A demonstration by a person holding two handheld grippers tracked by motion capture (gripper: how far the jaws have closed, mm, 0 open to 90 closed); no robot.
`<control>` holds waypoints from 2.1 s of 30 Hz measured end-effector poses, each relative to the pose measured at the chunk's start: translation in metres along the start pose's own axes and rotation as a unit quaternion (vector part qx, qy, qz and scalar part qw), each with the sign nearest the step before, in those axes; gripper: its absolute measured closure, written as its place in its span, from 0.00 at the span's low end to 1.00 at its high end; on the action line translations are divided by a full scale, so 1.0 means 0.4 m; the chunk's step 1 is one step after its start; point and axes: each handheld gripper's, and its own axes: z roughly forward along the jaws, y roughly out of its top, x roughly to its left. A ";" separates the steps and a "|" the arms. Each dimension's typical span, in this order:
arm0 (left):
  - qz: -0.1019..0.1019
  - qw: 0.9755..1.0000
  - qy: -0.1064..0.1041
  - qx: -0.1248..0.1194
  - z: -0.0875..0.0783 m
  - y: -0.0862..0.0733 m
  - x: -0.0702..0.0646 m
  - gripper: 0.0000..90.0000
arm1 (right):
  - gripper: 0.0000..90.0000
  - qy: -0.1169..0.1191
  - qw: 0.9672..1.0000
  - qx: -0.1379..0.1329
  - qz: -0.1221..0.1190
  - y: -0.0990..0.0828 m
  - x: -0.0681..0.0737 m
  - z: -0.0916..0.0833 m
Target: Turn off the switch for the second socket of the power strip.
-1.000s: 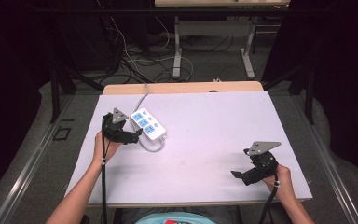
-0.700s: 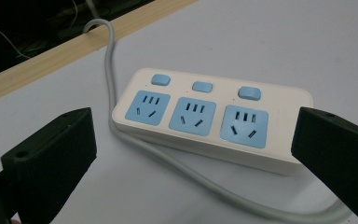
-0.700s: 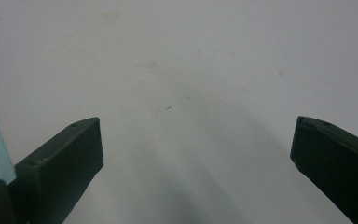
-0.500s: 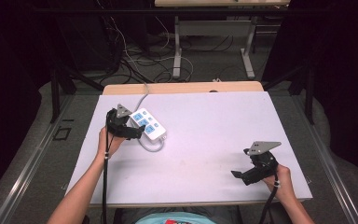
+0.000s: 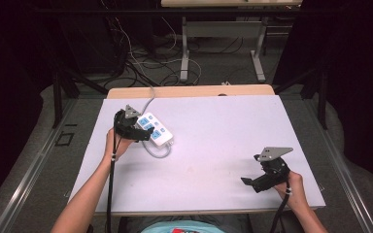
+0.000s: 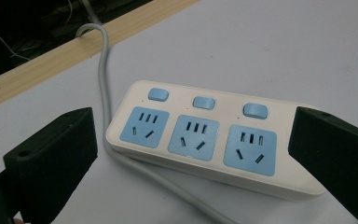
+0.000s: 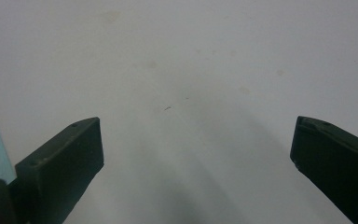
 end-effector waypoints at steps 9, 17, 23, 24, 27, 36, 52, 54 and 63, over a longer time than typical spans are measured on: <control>-0.001 1.000 -0.007 0.012 0.025 0.012 0.005 0.06 | 0.02 0.000 1.000 0.000 0.000 0.000 0.001 -0.001; -0.007 1.000 -0.013 0.009 0.041 0.022 0.012 0.13 | 0.02 -0.001 1.000 -0.001 -0.002 0.000 0.001 -0.001; -0.007 1.000 -0.012 0.010 0.055 0.030 0.014 0.19 | 0.02 0.000 1.000 0.001 -0.002 0.000 0.000 -0.002; -0.007 1.000 -0.012 0.010 0.055 0.030 0.014 0.22 | 0.02 -0.001 1.000 -0.001 -0.001 0.000 0.001 -0.003; -0.010 1.000 -0.009 0.009 0.062 0.031 0.016 0.28 | 0.02 0.001 1.000 0.000 -0.003 0.000 0.000 -0.004; -0.018 1.000 -0.019 0.007 0.076 0.038 0.020 0.49 | 0.02 -0.003 1.000 -0.003 -0.002 0.000 0.000 -0.002; -0.005 0.999 -0.044 0.016 0.118 0.035 0.004 0.81 | 0.03 -0.005 1.000 -0.001 0.001 -0.002 -0.001 -0.003; -0.003 0.999 -0.045 0.021 0.121 0.035 0.004 0.83 | 0.03 -0.001 1.000 0.007 -0.001 -0.001 -0.002 -0.004; -0.008 0.999 -0.047 0.022 0.134 0.030 0.010 0.94 | 0.03 -0.001 1.000 0.008 0.000 -0.001 -0.002 -0.003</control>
